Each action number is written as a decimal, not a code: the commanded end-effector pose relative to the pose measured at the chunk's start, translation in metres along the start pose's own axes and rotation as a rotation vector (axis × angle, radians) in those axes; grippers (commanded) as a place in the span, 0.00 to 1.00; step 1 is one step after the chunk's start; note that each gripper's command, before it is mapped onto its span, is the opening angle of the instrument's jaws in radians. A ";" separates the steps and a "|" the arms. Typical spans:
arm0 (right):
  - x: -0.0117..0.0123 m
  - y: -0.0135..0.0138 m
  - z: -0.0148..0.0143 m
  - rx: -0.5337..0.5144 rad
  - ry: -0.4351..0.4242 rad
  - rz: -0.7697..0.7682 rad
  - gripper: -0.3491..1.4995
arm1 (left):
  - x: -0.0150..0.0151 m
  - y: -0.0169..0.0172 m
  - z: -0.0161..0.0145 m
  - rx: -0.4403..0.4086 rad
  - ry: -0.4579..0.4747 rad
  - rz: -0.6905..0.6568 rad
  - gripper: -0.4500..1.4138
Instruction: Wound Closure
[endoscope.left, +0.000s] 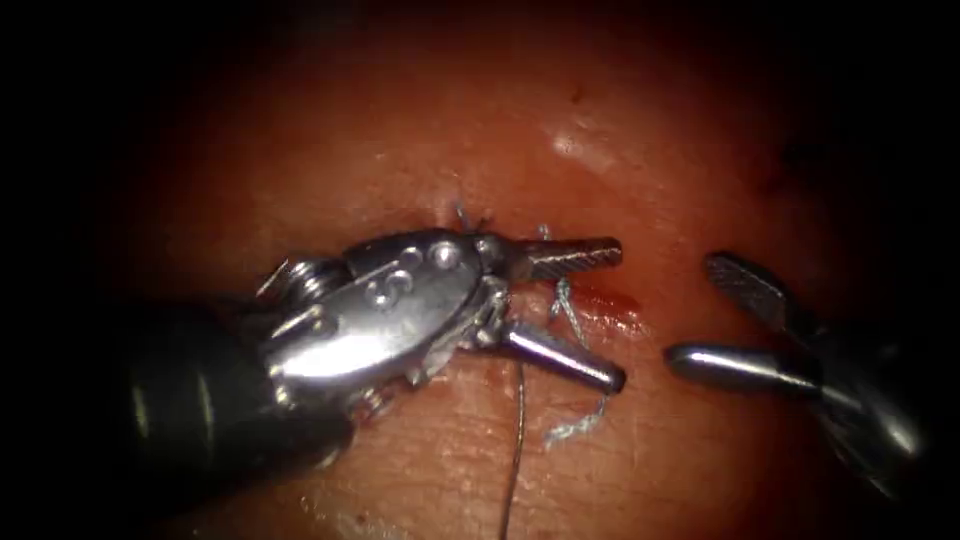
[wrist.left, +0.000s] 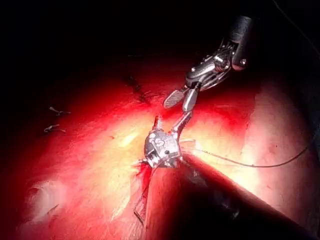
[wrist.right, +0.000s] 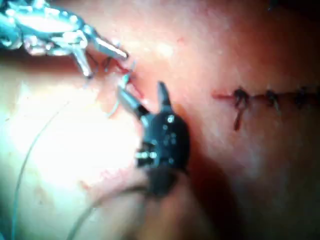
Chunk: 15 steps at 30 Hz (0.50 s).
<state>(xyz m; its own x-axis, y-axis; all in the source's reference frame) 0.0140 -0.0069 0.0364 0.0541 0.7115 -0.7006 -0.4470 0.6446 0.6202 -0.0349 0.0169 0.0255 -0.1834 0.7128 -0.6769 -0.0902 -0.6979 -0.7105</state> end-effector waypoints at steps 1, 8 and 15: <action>-0.0003 0.0006 0.0002 -0.025 0.012 -0.001 0.73 | -0.0005 -0.0002 0.0008 0.024 -0.037 0.000 0.61; -0.0005 0.0013 -0.0008 -0.055 -0.034 -0.011 0.73 | -0.0032 0.0022 0.0015 0.117 -0.202 0.011 0.61; -0.0004 0.0010 -0.0003 -0.062 -0.032 -0.011 0.73 | -0.0046 0.0045 0.0017 0.133 -0.367 0.037 0.55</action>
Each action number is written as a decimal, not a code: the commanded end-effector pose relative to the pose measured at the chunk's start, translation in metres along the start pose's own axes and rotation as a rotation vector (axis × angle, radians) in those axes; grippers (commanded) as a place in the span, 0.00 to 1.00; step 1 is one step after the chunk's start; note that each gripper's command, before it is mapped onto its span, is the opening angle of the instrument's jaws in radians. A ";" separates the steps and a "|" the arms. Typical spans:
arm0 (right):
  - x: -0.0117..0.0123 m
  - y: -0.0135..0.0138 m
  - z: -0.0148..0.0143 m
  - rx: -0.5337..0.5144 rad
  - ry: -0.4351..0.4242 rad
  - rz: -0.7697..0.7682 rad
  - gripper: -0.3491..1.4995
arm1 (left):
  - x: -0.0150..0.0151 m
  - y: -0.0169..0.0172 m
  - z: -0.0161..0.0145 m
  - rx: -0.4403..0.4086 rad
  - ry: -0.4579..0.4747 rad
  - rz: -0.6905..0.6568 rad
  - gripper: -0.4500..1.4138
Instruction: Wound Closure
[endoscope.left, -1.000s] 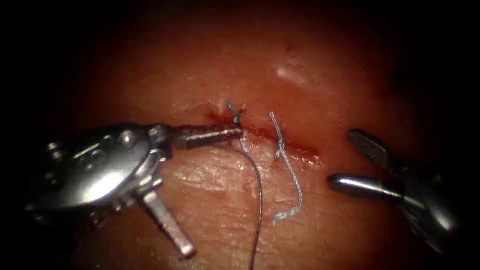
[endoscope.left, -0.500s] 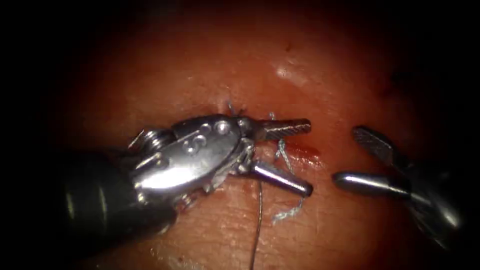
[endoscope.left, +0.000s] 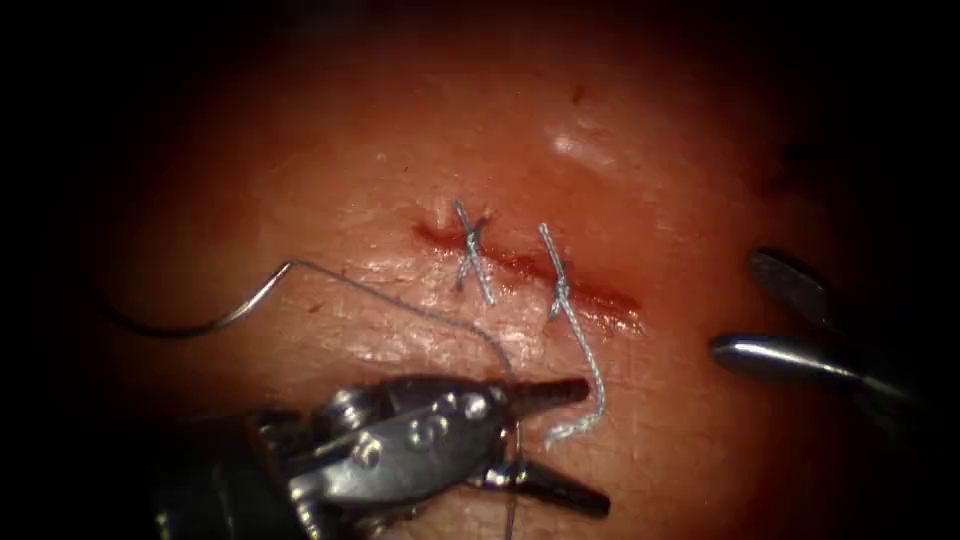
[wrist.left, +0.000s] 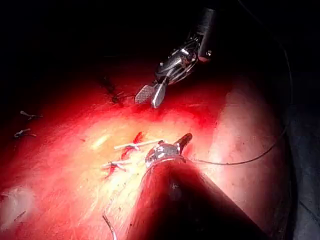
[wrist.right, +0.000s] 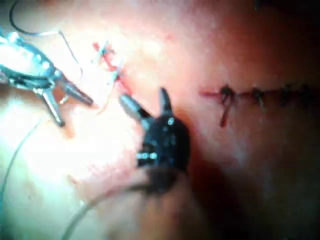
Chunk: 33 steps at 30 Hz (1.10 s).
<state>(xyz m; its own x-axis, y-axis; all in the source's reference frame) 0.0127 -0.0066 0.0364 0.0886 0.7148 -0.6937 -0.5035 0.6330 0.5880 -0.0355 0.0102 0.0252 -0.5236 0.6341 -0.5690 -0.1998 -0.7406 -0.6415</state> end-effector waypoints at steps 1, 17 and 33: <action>-0.0004 0.0000 0.0009 0.003 0.002 -0.001 0.73 | 0.0002 -0.0003 0.0006 0.006 -0.021 0.009 0.55; -0.0004 -0.0010 0.0020 0.012 -0.004 -0.005 0.73 | -0.0022 -0.0023 0.0007 0.111 -0.195 0.065 0.50; -0.0007 -0.0012 0.0025 0.017 -0.004 -0.007 0.73 | -0.0024 -0.0020 0.0010 0.116 -0.199 0.175 0.00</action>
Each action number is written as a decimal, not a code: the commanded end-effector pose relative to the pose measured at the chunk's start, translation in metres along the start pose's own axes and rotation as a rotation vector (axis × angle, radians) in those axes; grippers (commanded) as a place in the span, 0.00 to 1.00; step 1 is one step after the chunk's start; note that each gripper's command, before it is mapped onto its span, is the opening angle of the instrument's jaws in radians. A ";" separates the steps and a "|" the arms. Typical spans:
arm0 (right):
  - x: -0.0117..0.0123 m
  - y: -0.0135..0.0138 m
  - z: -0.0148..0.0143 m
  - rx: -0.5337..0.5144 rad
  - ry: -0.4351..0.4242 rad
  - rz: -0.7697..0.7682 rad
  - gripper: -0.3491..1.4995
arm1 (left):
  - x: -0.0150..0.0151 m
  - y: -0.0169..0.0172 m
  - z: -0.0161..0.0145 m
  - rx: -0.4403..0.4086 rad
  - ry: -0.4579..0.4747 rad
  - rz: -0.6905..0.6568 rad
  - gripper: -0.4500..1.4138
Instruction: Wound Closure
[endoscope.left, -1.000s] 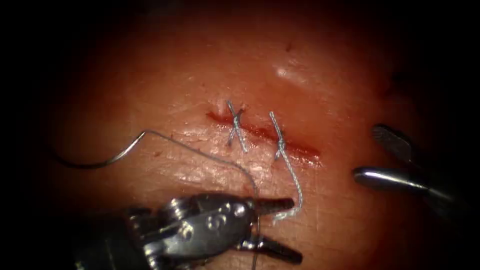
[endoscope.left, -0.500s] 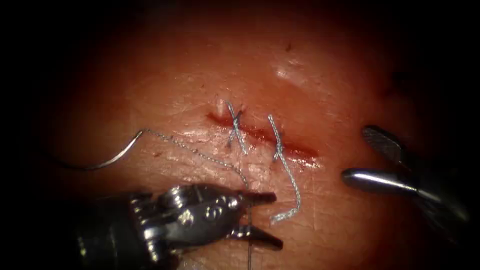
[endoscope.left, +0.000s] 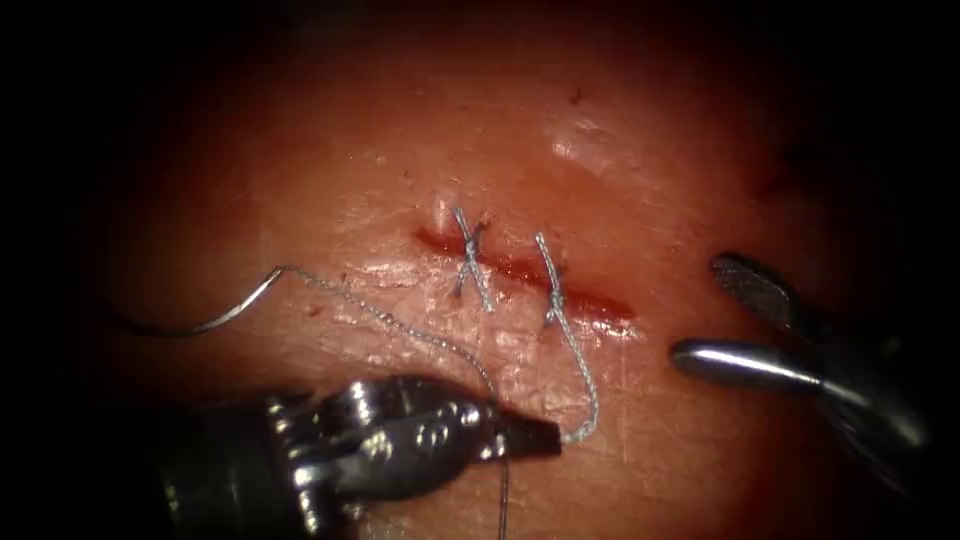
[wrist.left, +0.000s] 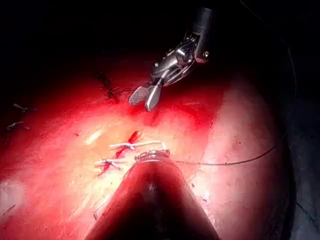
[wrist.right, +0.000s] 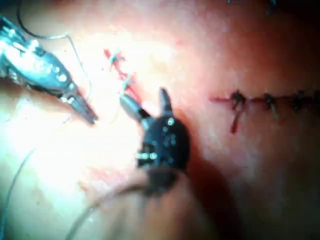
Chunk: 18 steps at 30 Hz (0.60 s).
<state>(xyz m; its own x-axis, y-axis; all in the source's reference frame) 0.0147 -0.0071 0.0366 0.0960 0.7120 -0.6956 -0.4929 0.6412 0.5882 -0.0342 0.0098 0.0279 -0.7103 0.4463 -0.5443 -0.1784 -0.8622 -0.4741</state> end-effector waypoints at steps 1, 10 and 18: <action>-0.0005 0.0000 0.0009 0.008 0.000 0.000 0.73 | 0.0001 -0.0002 0.0005 0.002 0.003 0.012 0.00; -0.0001 -0.0008 0.0020 0.054 -0.018 -0.156 0.73 | 0.0016 -0.0008 -0.0014 0.036 0.019 0.022 0.00; 0.0009 -0.0019 0.0039 0.133 -0.065 -0.421 0.74 | 0.0032 -0.0015 -0.0046 0.072 0.054 0.048 0.00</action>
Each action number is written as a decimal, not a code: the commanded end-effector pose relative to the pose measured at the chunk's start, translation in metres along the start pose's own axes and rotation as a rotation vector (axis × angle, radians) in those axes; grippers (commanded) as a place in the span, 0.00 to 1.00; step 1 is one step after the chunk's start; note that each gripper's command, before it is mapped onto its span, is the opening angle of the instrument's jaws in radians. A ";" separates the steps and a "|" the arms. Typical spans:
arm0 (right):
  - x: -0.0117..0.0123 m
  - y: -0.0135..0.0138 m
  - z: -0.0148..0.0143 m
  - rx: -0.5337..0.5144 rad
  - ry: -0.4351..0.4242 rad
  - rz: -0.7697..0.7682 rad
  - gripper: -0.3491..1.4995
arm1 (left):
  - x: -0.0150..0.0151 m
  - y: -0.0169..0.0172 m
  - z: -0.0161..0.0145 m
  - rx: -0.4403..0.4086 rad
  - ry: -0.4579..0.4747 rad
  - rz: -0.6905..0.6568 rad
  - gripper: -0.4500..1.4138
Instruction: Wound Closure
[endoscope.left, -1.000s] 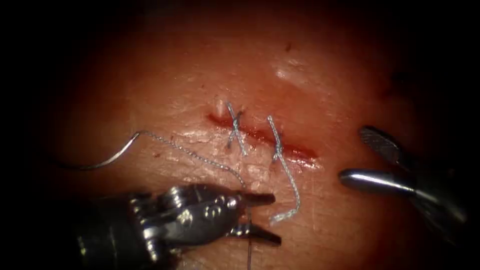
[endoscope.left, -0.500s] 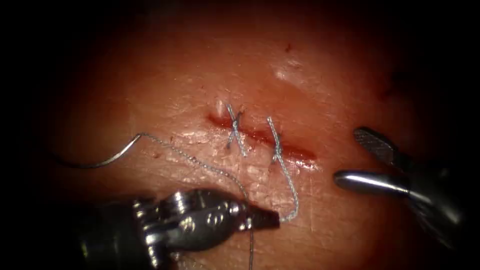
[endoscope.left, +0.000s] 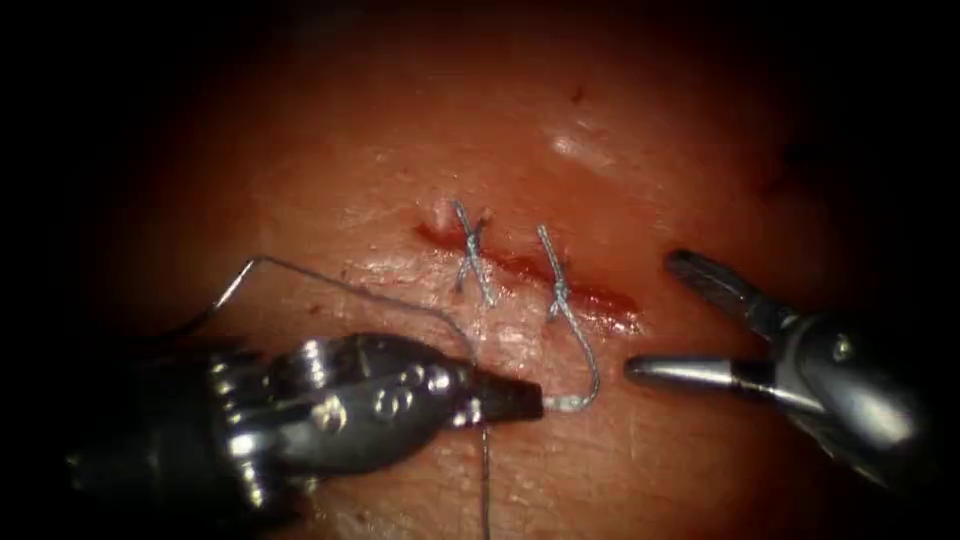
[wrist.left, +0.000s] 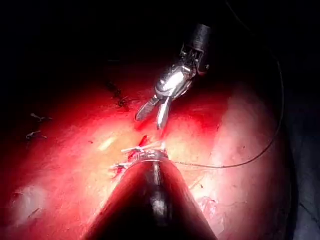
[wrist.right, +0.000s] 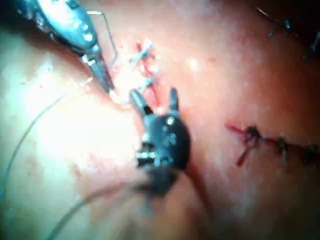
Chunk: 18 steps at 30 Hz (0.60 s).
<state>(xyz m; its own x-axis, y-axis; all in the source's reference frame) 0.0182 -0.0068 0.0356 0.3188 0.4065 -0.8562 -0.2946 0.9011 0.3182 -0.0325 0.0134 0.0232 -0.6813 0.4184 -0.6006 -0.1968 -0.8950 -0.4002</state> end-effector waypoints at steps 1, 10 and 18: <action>-0.0002 0.0003 0.0013 0.020 -0.002 -0.039 0.75 | 0.0003 -0.0004 0.0004 0.004 0.006 0.002 0.00; 0.0008 -0.0013 0.0037 0.068 0.006 -0.227 0.88 | 0.0019 -0.0014 -0.0024 0.045 0.029 0.011 0.00; 0.0010 -0.0012 0.0054 0.043 0.000 -0.295 0.90 | 0.0025 -0.0010 -0.0029 0.067 0.031 0.018 0.00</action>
<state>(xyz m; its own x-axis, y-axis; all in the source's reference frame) 0.0229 -0.0069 0.0359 0.3906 0.1266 -0.9118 -0.1558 0.9853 0.0701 -0.0315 0.0155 0.0196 -0.6633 0.4074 -0.6277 -0.2334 -0.9096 -0.3437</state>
